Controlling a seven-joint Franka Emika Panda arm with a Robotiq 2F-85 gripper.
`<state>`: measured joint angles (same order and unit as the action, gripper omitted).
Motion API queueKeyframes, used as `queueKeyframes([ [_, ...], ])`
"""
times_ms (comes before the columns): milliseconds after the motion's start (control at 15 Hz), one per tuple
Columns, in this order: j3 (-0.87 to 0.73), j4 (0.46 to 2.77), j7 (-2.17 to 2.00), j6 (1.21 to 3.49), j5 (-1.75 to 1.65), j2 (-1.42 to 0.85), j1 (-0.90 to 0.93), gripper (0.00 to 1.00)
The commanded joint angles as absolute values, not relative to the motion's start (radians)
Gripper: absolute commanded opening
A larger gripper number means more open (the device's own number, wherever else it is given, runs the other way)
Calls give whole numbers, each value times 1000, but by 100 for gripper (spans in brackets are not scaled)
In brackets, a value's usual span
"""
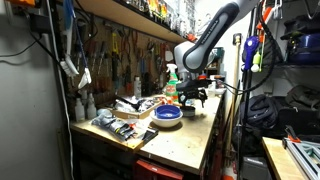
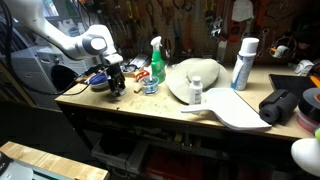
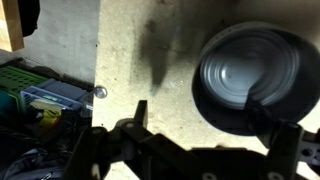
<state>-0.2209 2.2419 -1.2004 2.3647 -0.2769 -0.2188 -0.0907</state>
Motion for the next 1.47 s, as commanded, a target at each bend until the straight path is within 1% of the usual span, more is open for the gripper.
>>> queueKeyframes([
  [0, -230, 2156, -1280, 2373, -288, -302, -72, 100],
  [400, -223, 2070, -1298, 2366, -257, -367, -51, 100],
  [800, -206, 2117, -1226, 2343, -189, -291, -65, 100],
  [933, -205, 2180, -1181, 2343, -173, -217, -64, 100],
  [1133, -194, 2316, -1002, 2375, -167, -63, -78, 100],
  [1400, -182, 2484, -830, 2393, -223, 120, -80, 100],
])
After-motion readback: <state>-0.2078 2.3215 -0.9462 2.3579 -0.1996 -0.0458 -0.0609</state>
